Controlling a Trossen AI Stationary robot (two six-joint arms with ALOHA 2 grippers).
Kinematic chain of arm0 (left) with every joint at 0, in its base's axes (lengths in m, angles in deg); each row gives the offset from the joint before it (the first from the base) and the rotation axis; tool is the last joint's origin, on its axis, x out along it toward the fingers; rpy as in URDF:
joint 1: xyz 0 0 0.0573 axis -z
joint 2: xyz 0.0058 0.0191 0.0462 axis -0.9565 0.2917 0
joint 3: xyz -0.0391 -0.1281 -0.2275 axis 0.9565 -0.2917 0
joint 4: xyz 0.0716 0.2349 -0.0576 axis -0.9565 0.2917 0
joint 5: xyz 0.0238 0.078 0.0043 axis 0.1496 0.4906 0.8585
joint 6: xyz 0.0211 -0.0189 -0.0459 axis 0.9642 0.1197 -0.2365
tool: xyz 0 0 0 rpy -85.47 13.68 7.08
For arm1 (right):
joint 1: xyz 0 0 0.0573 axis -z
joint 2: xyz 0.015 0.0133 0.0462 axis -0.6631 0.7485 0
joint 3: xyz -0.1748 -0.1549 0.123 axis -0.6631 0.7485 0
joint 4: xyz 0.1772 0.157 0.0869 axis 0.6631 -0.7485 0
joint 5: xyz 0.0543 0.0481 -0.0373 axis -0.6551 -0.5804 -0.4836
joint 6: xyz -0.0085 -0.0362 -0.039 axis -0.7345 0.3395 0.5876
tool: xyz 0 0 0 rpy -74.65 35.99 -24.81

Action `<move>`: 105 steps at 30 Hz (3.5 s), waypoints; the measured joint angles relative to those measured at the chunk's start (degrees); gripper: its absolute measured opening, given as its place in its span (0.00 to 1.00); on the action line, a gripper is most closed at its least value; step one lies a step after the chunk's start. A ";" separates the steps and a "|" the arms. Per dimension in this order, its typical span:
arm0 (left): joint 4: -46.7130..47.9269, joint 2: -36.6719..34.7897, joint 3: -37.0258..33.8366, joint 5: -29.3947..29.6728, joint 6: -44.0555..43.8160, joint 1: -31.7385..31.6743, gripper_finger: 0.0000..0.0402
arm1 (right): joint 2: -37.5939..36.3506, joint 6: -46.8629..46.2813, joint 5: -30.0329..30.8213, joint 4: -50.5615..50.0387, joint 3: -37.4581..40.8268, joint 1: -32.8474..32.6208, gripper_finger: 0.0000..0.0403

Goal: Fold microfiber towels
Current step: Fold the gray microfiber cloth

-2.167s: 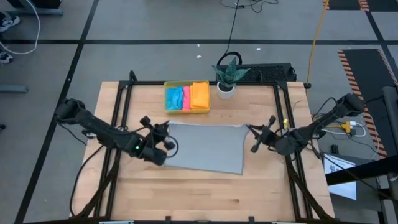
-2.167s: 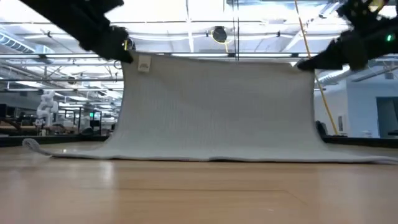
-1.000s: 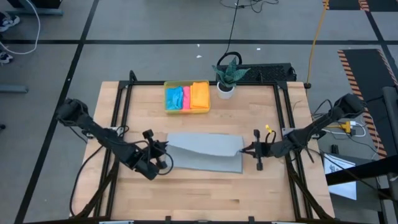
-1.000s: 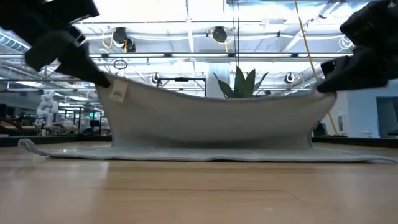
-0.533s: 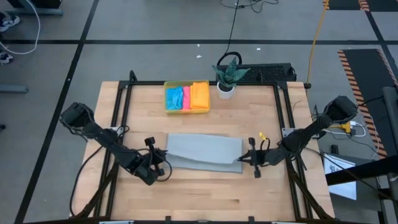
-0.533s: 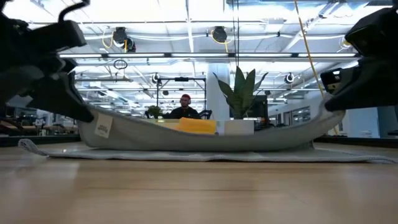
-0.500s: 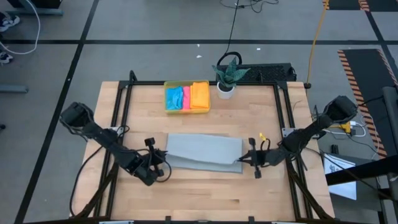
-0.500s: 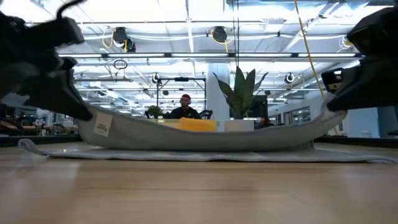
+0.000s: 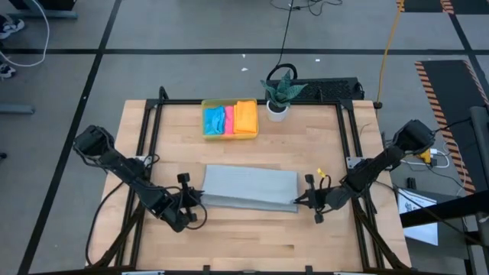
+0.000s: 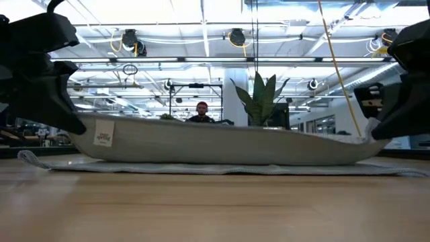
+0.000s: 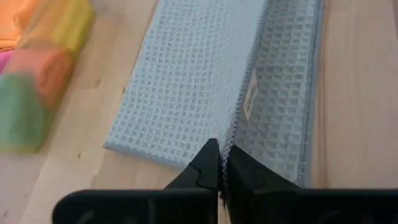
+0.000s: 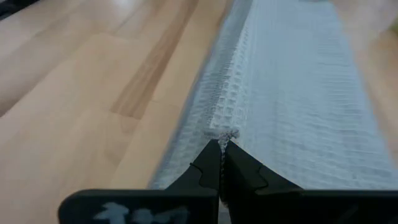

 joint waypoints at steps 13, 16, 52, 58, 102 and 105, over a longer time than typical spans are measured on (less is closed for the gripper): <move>0.65 0.00 -0.72 -6.23 -0.01 -0.04 0.11 | 8.55 -2.45 -3.30 7.37 0.00 0.13 0.17; 3.62 0.00 -0.37 -8.57 -0.36 -0.04 0.18 | 7.90 -3.42 -4.13 7.30 0.00 0.13 0.26; 2.32 0.00 7.15 -17.76 21.57 -6.53 0.17 | -5.64 -9.70 -9.35 1.26 0.04 8.69 0.16; 2.35 0.00 6.85 -16.79 21.67 -6.78 0.34 | -5.64 -7.75 -11.57 2.08 0.04 5.22 0.27; 4.88 0.04 4.27 -13.88 14.58 -4.28 0.03 | -2.62 8.59 -3.12 -35.30 -18.01 -2.27 0.01; 5.17 0.02 4.66 -13.73 14.48 -3.36 0.01 | -3.38 8.56 -0.95 -35.42 -18.01 -3.41 0.01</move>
